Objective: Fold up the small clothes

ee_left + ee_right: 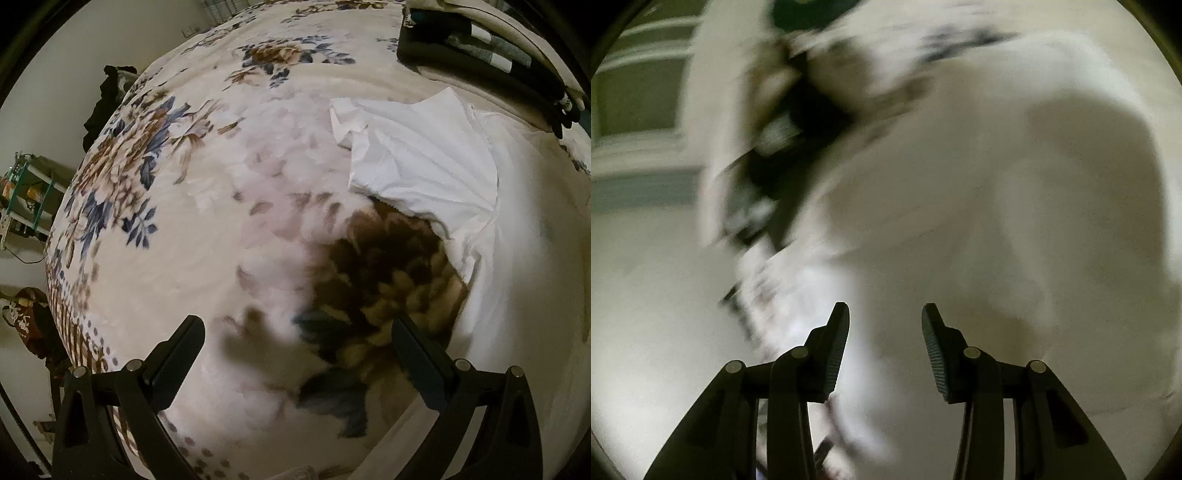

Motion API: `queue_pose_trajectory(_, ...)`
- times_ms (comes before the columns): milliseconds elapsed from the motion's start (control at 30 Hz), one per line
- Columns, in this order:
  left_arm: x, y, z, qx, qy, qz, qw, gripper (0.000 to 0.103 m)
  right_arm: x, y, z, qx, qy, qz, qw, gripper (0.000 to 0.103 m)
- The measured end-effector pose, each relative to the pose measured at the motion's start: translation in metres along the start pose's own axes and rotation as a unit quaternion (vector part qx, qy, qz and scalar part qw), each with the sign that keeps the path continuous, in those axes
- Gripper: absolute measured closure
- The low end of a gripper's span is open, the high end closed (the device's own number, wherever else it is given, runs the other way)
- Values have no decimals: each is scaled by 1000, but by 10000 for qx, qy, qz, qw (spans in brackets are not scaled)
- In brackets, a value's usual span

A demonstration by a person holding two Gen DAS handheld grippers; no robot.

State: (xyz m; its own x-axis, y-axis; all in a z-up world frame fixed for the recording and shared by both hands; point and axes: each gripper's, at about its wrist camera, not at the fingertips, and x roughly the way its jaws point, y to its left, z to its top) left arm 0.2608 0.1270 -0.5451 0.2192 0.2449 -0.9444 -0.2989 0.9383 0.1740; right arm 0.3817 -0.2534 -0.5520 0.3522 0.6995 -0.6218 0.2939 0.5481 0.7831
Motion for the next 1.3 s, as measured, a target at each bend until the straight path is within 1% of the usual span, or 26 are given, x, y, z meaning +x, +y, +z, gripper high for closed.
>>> queue_pose_trajectory(33,0,0,2,-17,-2,-33,10000,0,-6,4,-4,-24,-15,93,10000,60)
queue_pose_trajectory(67,0,0,4,-41,-2,-57,10000,0,-16,3,-8,21,-144,-6,9999,59)
queue_pose_trajectory(167,1,1,12,-176,-7,-139,9997,0,-44,-16,-5,254,-712,-692,9947,49)
queue_pose_trajectory(200,3,1,14,-231,4,-173,9996,0,-52,-31,-2,466,-879,-920,9908,48)
queue_pose_trajectory(267,9,4,21,-432,98,-343,9984,0,-53,-52,5,757,-916,-1160,9861,48)
queue_pose_trajectory(333,19,9,29,-718,293,-696,9946,0,-51,-66,5,961,-896,-1317,9826,48)
queue_pose_trajectory(400,37,17,38,-1252,604,-1454,9796,0,-53,-69,-4,914,-894,-1281,9835,48)
queue_pose_trajectory(433,48,21,42,-1587,748,-1954,9649,2,-51,-69,-10,880,-886,-1278,9839,48)
queue_pose_trajectory(467,56,23,45,-1855,821,-2314,9515,5,-50,-71,-16,850,-866,-1300,9841,48)
queue_pose_trajectory(533,68,25,52,-2264,885,-2813,9283,7,-48,-80,-30,898,-846,-1399,9824,48)
queue_pose_trajectory(567,73,26,57,-2492,853,-2930,9191,7,-45,-91,-40,1048,-801,-1441,9807,48)
queue_pose_trajectory(600,74,27,61,-2616,767,-3004,9140,9,-43,-99,-45,1193,-755,-1437,9795,48)
queue_pose_trajectory(633,73,27,65,-2747,616,-3069,9091,25,-42,-108,-53,1337,-735,-1367,9788,48)
queue_pose_trajectory(667,71,26,72,-2798,468,-3054,9090,37,-43,-113,-59,1442,-758,-1262,9785,48)
queue_pose_trajectory(733,67,20,86,-2736,280,-3149,9084,98,-47,-117,-67,1460,-835,-1168,9788,48)
queue_pose_trajectory(767,63,16,93,-2657,168,-3163,9105,100,-50,-116,-69,1421,-845,-1194,9790,48)
queue_pose_trajectory(800,54,11,99,-2519,-17,-3126,9159,99,-51,-116,-70,1394,-834,-1223,9791,48)
queue_pose_trajectory(867,30,-6,111,-1931,-412,-2953,9348,99,-52,-114,-71,1355,-810,-1254,9795,48)
queue_pose_trajectory(933,-2,-36,118,-1075,-819,-2770,9513,100,-56,-112,-72,1300,-783,-1285,9800,48)
queue_pose_trajectory(1000,-33,-75,118,-122,-1130,-2680,9567,100,-64,-113,-73,1272,-801,-1327,9797,48)
queue_pose_trajectory(1067,-56,-113,103,661,-1263,-2751,9508,100,-67,-111,-75,1322,-817,-1300,9793,48)
queue_pose_trajectory(1133,-70,-165,77,1547,-1080,-2827,9405,99,-73,-112,-77,1383,-826,-1311,9782,48)
queue_pose_trajectory(1167,-72,-183,64,1847,-911,-2816,9372,95,-77,-113,-79,1408,-829,-1337,9775,48)
queue_pose_trajectory(1200,-70,-196,51,2093,-723,-2797,9342,94,-84,-115,-82,1436,-818,-1397,9763,48)
queue_pose_trajectory(1267,-66,-208,25,2419,-460,-2574,9344,91,-96,-115,-85,1465,-808,-1458,9751,48)
queue_pose_trajectory(1300,-63,-207,15,2499,-384,-2457,9358,82,-102,-115,-86,1450,-808,-1488,9748,48)
